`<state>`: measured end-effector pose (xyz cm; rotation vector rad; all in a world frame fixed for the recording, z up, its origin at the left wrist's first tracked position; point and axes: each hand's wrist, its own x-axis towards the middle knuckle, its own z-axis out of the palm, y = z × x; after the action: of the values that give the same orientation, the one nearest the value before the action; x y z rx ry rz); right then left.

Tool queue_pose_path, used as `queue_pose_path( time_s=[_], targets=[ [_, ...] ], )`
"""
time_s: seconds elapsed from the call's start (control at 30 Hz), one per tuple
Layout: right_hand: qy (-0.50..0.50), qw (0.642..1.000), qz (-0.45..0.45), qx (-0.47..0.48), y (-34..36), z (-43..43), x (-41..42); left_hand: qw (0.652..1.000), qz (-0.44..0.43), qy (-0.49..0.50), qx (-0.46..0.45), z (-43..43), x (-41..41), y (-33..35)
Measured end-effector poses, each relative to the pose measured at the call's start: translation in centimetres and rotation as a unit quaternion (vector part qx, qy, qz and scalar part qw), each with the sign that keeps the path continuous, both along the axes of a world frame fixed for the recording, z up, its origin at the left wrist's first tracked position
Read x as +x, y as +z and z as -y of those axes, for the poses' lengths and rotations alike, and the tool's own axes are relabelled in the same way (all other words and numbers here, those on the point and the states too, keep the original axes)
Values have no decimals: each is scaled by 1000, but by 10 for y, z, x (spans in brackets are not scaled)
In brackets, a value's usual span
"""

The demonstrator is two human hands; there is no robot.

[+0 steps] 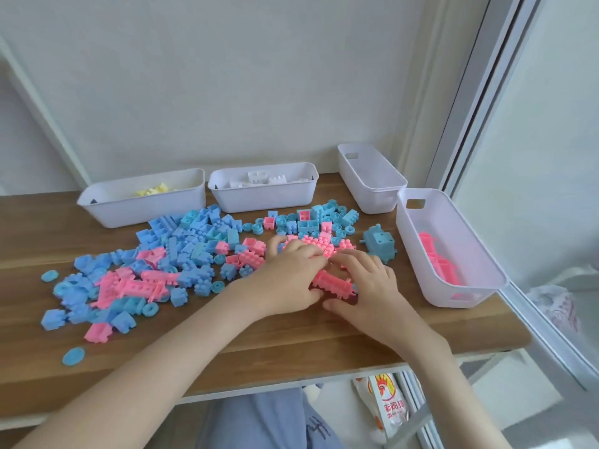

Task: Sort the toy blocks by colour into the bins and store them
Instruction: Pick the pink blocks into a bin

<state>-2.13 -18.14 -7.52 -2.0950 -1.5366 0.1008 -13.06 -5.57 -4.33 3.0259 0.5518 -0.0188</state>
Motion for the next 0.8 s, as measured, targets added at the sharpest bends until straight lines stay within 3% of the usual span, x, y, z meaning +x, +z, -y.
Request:
queue_pose_path(
  time_s=[0.1,0.2,0.3,0.4,0.53,0.63,0.73,0.8],
  targets=[
    [-46,997,44,-49,-13,-6,0,1000,13,3,19,-3,-4,-7],
    [-50,996,64,-27,-12,-4,5,998,44,34,22,-3,-5,-6],
    [-35,997,51,38,2,9,11,992,81,95,19,-3,-10,-7],
    [-80,987,53,129,26,29,17,992,46,115,38,-9,-12,-7],
    [-243,935,21,258,49,49,32,987,40,140,71,-12,-3,-13],
    [-360,911,22,199,41,55,54,982,65,148,101,-13,5,-16],
    [-392,914,-16,107,30,51,60,981,72,126,133,-14,8,-16],
    [-385,916,8,111,26,46,58,978,92,110,148,-14,7,-17]
  ],
)
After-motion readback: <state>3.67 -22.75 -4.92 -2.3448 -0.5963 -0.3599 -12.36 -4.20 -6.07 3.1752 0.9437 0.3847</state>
